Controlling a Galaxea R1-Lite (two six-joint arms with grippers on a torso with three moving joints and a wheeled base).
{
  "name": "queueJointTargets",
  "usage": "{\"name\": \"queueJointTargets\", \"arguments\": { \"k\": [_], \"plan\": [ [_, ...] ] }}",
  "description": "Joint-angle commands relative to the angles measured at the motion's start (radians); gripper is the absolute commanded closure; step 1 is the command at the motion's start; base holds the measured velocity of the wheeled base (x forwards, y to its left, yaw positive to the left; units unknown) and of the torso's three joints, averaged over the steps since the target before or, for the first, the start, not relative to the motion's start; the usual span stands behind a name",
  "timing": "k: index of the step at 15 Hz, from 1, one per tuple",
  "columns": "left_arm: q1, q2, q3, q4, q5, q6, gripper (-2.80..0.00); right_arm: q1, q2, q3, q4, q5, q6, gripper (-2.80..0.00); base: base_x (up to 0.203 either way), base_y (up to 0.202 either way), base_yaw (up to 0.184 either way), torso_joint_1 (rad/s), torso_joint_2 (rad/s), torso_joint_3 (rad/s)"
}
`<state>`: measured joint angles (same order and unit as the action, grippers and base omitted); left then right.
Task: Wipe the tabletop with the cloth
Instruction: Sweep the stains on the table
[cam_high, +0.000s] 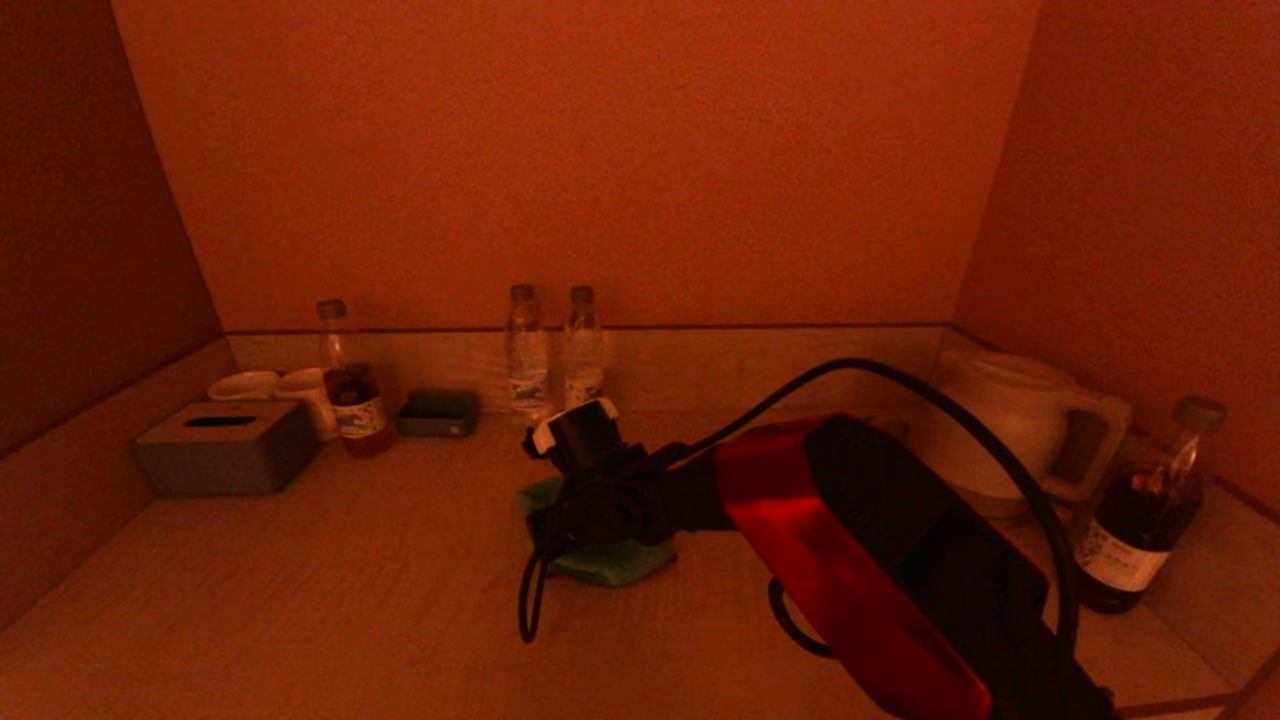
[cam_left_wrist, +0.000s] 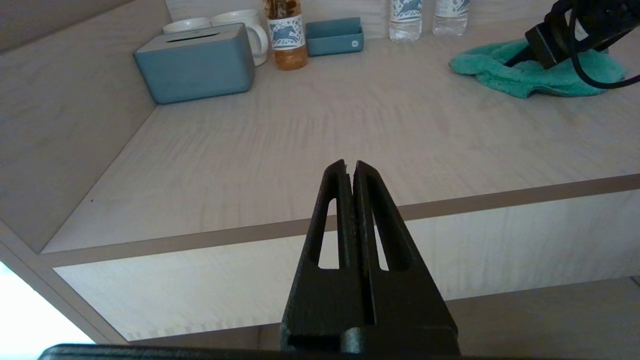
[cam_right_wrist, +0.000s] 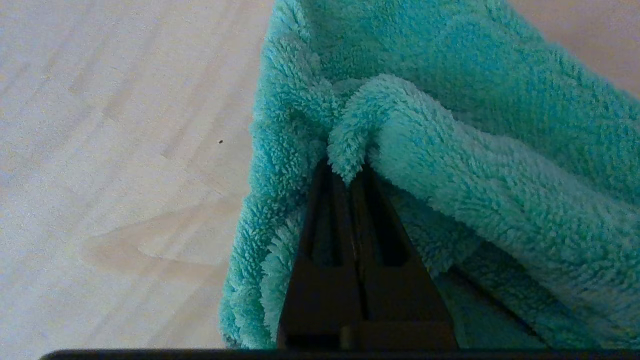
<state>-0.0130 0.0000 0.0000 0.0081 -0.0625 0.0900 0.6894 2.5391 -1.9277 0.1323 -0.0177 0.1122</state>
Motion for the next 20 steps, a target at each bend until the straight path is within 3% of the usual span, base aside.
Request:
{"name": "queueJointTargets", "arguments": {
  "k": [1, 7, 20],
  "plan": [
    [-0.001, 0.000, 0.000, 0.000, 0.000, 0.000, 0.00, -0.004, -0.011, 0.004, 0.026, -0.001, 0.035, 0.00, 0.000, 0.000, 0.000, 0.000, 0.00, 0.000],
    [-0.001, 0.000, 0.000, 0.000, 0.000, 0.000, 0.00, 0.009, -0.069, 0.037, 0.064, -0.001, 0.070, 0.00, 0.000, 0.000, 0.000, 0.000, 0.00, 0.000],
    [-0.001, 0.000, 0.000, 0.000, 0.000, 0.000, 0.00, 0.218, -0.108, 0.061, 0.064, 0.001, 0.055, 0.00, 0.000, 0.000, 0.000, 0.000, 0.00, 0.000]
  ]
}}
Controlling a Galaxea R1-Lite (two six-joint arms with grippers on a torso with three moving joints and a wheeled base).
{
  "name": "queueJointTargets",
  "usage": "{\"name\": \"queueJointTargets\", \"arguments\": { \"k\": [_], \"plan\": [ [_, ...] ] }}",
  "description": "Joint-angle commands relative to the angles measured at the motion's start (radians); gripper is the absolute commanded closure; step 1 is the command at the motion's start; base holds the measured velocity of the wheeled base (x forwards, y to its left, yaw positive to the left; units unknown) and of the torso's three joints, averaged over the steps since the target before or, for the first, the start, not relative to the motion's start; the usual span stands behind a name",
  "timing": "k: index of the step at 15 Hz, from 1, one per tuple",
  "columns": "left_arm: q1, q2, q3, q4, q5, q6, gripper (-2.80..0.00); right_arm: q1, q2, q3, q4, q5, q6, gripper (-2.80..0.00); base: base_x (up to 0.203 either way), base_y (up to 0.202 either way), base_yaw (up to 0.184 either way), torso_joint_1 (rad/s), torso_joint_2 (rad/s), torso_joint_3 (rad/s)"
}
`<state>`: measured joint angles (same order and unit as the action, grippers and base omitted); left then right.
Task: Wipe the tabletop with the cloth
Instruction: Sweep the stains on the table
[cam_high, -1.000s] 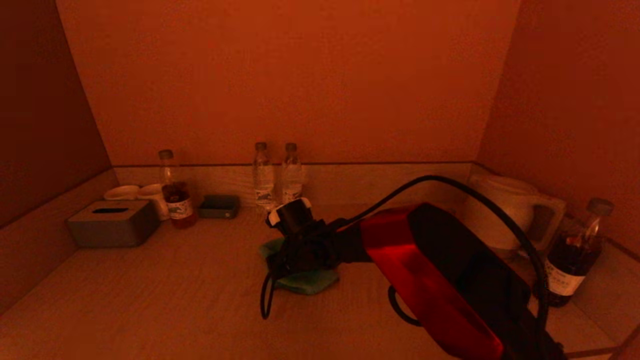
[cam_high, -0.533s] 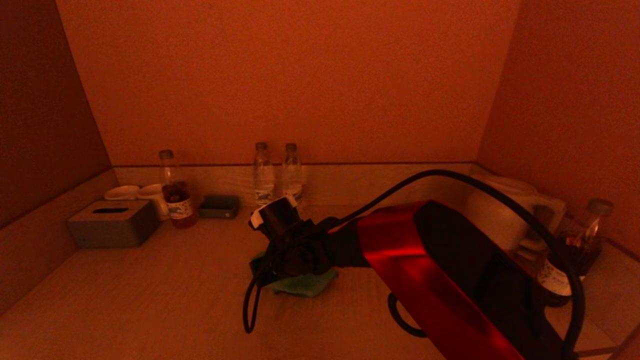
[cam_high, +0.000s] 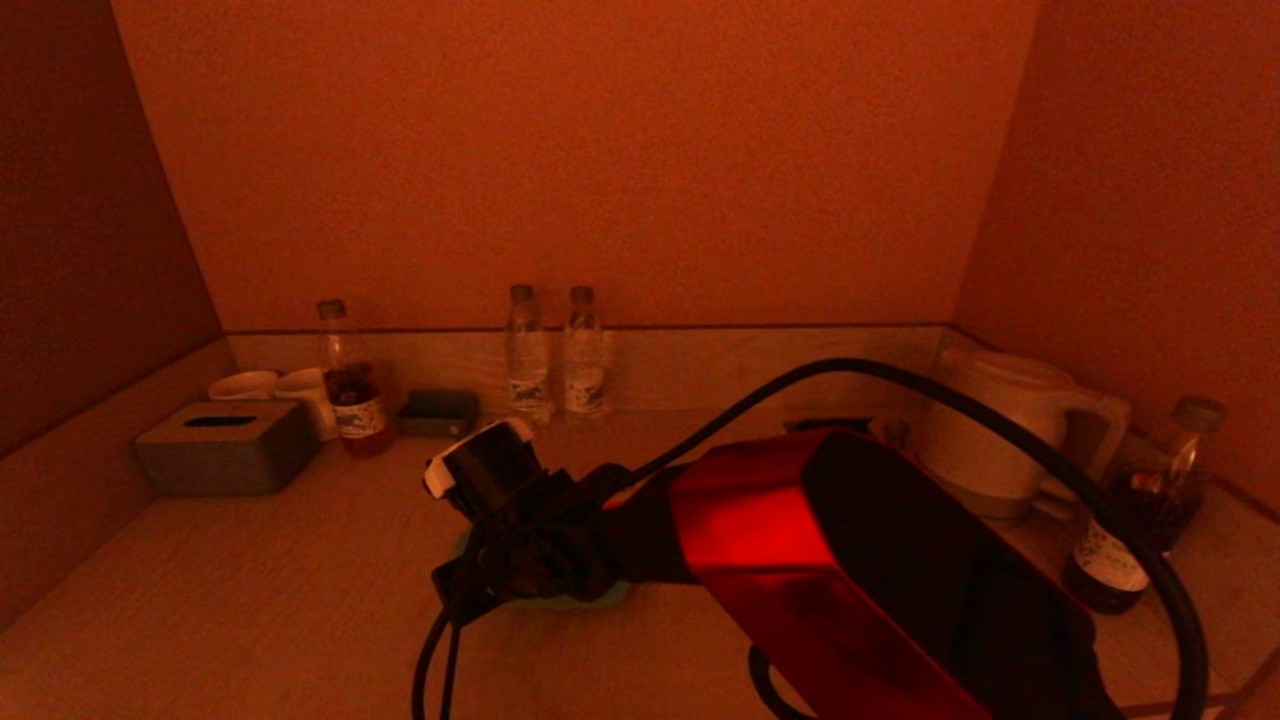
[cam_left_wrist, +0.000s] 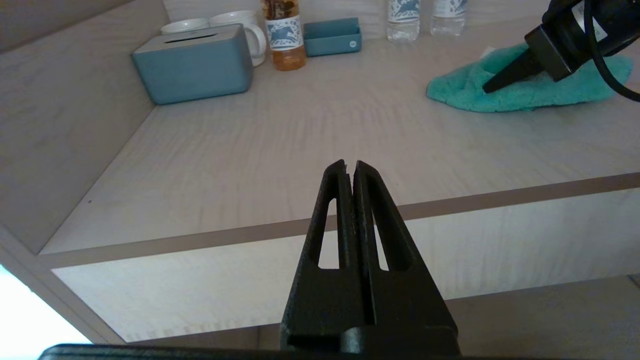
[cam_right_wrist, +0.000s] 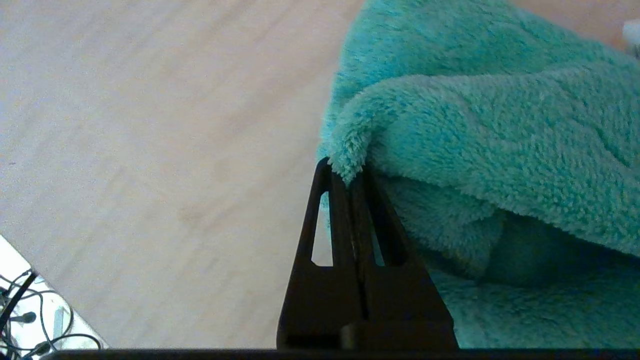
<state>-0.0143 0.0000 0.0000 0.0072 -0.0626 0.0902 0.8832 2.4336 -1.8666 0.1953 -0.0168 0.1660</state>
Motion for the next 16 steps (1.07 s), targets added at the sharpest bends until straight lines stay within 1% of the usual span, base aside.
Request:
{"name": "queueJointTargets", "arguments": {
  "k": [1, 4, 10, 11, 12, 13, 16],
  "plan": [
    [0.000, 0.000, 0.000, 0.000, 0.000, 0.000, 0.00, 0.052, -0.004, 0.000, 0.000, 0.000, 0.001, 0.00, 0.000, 0.000, 0.000, 0.000, 0.00, 0.000],
    [0.000, 0.000, 0.000, 0.000, 0.000, 0.000, 0.00, 0.094, -0.005, 0.003, 0.001, 0.000, 0.001, 0.00, 0.000, 0.000, 0.000, 0.000, 0.00, 0.000],
    [0.000, 0.000, 0.000, 0.000, 0.000, 0.000, 0.00, 0.069, 0.012, 0.005, 0.027, 0.000, 0.009, 0.00, 0.000, 0.000, 0.000, 0.000, 0.00, 0.000],
    [0.000, 0.000, 0.000, 0.000, 0.000, 0.000, 0.00, 0.038, 0.012, 0.010, 0.032, 0.001, 0.010, 0.00, 0.000, 0.000, 0.000, 0.000, 0.00, 0.000],
    [0.000, 0.000, 0.000, 0.000, 0.000, 0.000, 0.00, -0.023, 0.012, 0.020, 0.035, 0.001, 0.013, 0.00, 0.000, 0.000, 0.000, 0.000, 0.00, 0.000],
    [0.000, 0.000, 0.000, 0.000, 0.000, 0.000, 0.00, -0.062, 0.012, 0.029, 0.037, 0.002, 0.016, 0.00, 0.000, 0.000, 0.000, 0.000, 0.00, 0.000],
    [0.000, 0.000, 0.000, 0.000, 0.000, 0.000, 0.00, -0.133, 0.013, 0.030, 0.038, 0.004, 0.017, 0.00, 0.000, 0.000, 0.000, 0.000, 0.00, 0.000]
  ]
}}
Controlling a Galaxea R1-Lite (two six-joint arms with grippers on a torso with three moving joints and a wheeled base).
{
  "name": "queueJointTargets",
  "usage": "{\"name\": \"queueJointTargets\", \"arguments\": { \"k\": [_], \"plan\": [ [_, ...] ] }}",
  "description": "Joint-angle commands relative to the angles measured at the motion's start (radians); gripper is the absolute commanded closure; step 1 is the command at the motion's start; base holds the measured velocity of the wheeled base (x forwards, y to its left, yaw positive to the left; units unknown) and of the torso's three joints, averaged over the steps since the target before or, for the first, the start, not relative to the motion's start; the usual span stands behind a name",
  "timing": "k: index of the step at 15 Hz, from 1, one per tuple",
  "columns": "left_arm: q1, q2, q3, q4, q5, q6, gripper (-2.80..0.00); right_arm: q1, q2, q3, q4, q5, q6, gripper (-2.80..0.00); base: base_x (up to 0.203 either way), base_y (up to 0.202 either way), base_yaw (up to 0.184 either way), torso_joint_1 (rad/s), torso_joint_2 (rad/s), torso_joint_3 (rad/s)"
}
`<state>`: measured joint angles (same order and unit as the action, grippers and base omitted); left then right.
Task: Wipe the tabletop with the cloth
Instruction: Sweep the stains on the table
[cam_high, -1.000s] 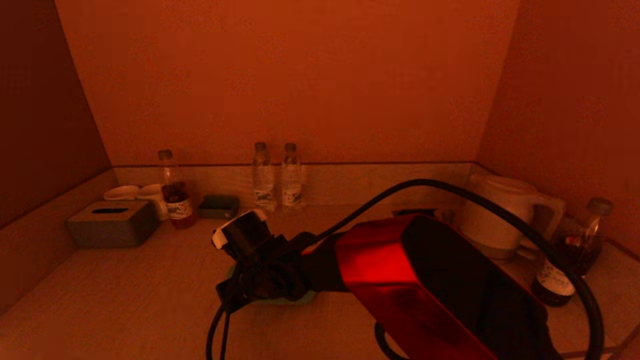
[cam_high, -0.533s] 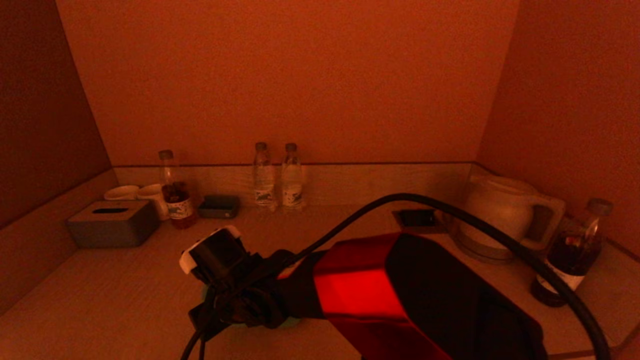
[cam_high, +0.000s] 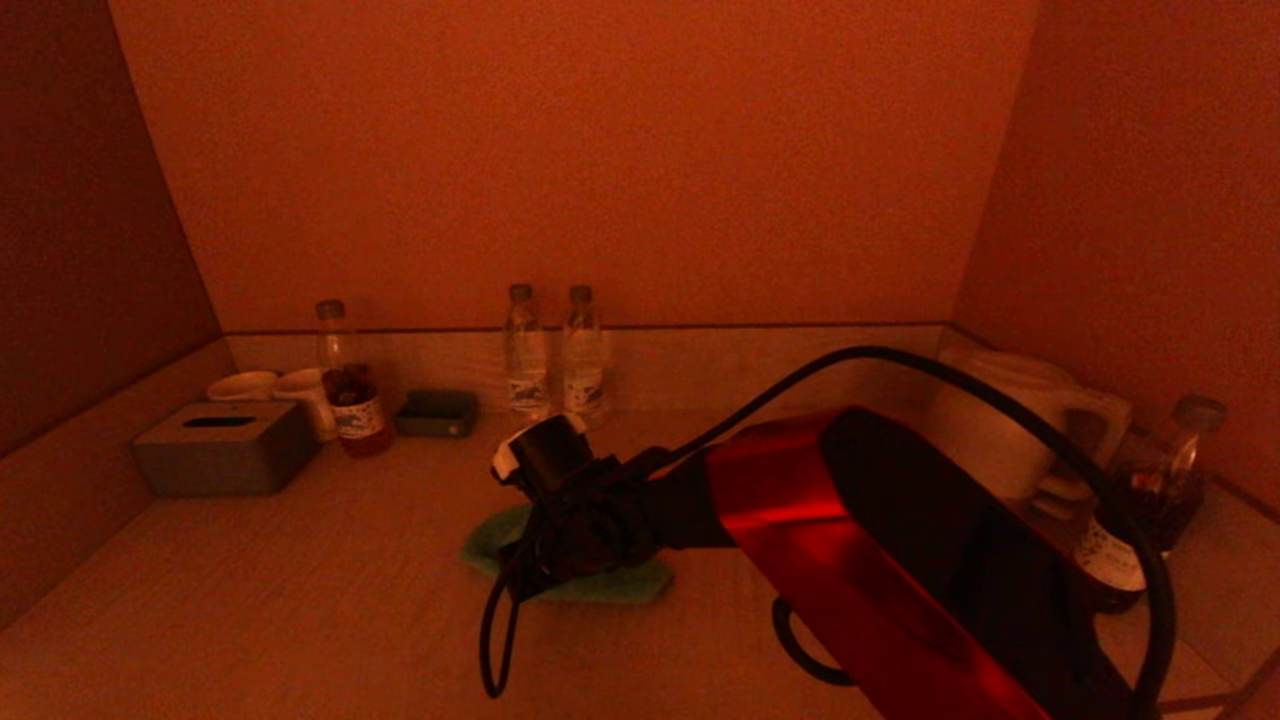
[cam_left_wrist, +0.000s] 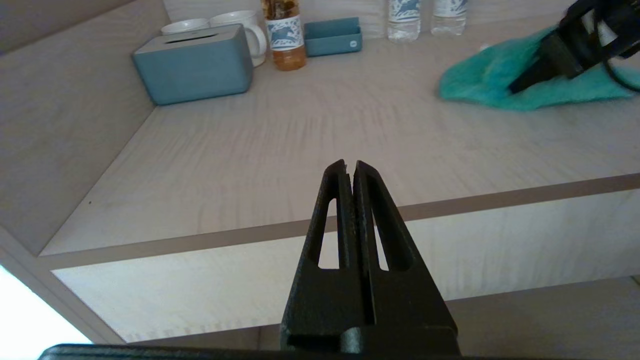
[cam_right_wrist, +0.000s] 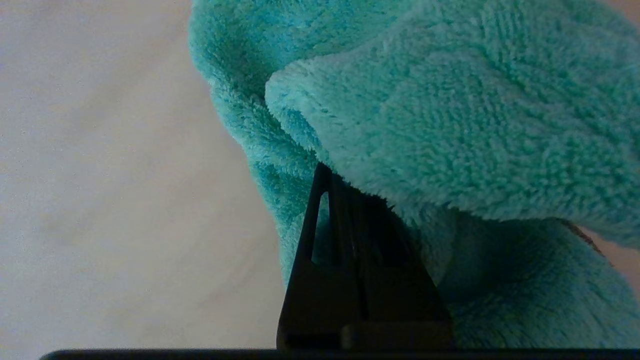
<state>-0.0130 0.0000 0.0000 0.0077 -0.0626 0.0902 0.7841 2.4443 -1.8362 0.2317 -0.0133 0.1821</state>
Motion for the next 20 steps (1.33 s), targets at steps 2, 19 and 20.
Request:
{"name": "queueJointTargets", "arguments": {
  "k": [2, 19, 20],
  "plan": [
    [-0.001, 0.000, 0.000, 0.000, 0.000, 0.000, 0.00, -0.036, 0.004, 0.000, 0.001, 0.001, 0.000, 0.00, 0.000, 0.000, 0.000, 0.000, 0.00, 0.000],
    [-0.001, 0.000, 0.000, 0.000, 0.000, 0.000, 0.00, -0.226, 0.014, -0.018, 0.007, 0.004, -0.014, 0.00, 0.000, 0.000, 0.000, 0.000, 0.00, 0.000],
    [-0.001, 0.000, 0.000, 0.000, 0.000, 0.000, 0.00, -0.227, 0.010, -0.018, 0.008, 0.003, -0.015, 0.00, 0.000, 0.000, 0.000, 0.000, 0.00, 0.000]
  ]
}}
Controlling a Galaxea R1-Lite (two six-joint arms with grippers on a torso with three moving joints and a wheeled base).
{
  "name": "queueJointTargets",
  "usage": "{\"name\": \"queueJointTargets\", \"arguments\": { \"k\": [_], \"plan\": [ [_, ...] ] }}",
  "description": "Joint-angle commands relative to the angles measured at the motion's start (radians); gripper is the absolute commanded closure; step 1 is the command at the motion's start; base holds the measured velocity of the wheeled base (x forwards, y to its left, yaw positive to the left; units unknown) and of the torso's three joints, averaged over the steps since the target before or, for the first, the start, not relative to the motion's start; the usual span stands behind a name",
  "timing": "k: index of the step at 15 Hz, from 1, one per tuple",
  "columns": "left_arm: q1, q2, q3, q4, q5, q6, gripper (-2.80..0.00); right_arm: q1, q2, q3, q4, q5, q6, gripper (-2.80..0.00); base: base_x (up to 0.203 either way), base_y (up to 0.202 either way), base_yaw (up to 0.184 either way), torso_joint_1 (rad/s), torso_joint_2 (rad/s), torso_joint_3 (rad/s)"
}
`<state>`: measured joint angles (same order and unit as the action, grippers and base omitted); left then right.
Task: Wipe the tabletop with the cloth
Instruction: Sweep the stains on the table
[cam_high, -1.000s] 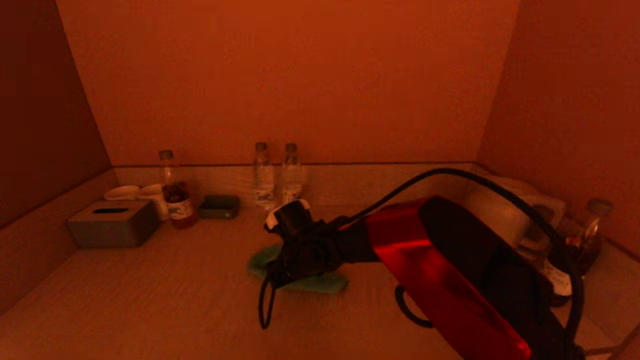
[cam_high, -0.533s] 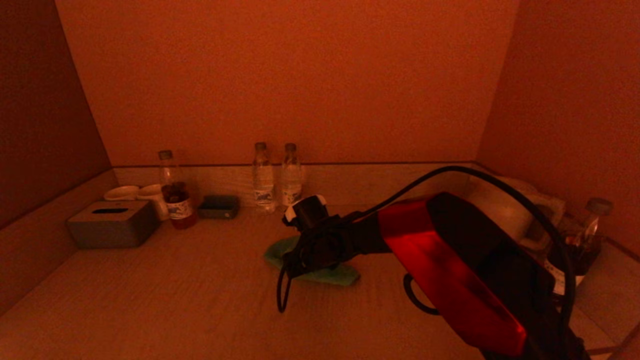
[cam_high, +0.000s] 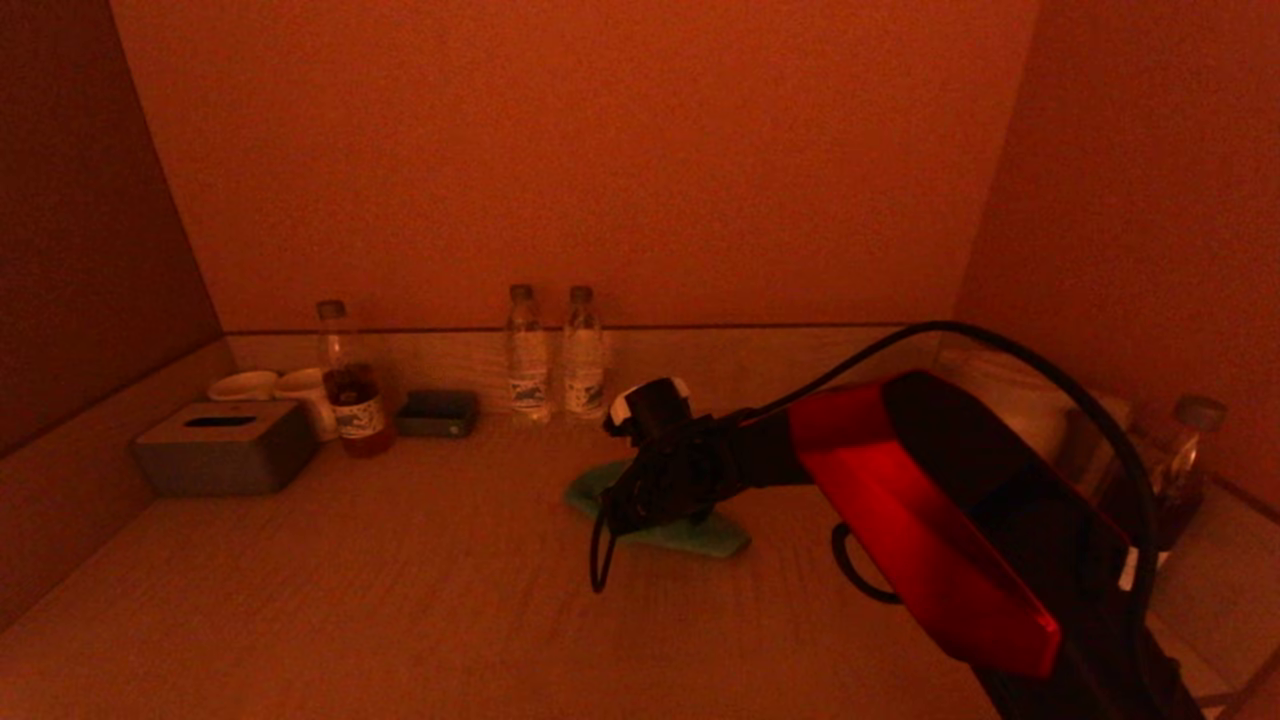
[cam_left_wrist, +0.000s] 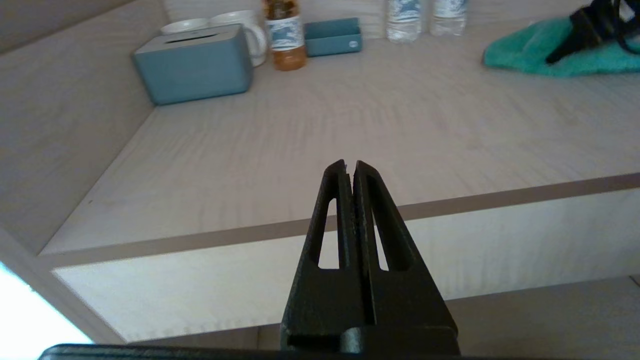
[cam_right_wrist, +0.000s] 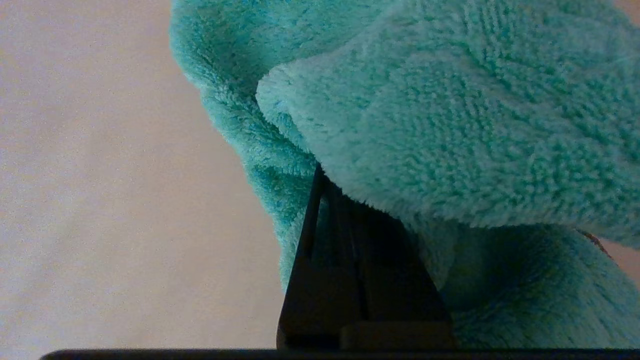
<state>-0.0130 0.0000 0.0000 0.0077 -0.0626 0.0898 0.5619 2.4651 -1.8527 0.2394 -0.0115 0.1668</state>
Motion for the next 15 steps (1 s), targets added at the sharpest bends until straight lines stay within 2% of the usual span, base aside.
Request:
{"name": "queueJointTargets", "arguments": {
  "k": [1, 8, 11, 15],
  "plan": [
    [0.001, 0.000, 0.000, 0.000, 0.000, 0.001, 0.00, -0.008, -0.019, -0.005, 0.000, -0.001, -0.001, 0.00, 0.000, 0.000, 0.000, 0.000, 0.00, 0.000],
    [-0.001, 0.000, 0.000, 0.000, 0.000, 0.001, 0.00, -0.014, -0.095, 0.019, 0.024, -0.003, -0.010, 0.00, 0.000, 0.000, 0.000, 0.000, 0.00, 0.000],
    [-0.001, 0.000, 0.000, 0.000, 0.000, 0.001, 0.00, 0.027, -0.142, 0.053, 0.031, -0.002, -0.009, 0.00, 0.000, 0.000, 0.000, 0.000, 0.00, 0.000],
    [-0.001, 0.000, 0.000, 0.000, 0.000, 0.001, 0.00, 0.135, -0.218, 0.139, 0.024, -0.004, -0.010, 0.00, 0.000, 0.000, 0.000, 0.000, 0.00, 0.000]
  ]
}}
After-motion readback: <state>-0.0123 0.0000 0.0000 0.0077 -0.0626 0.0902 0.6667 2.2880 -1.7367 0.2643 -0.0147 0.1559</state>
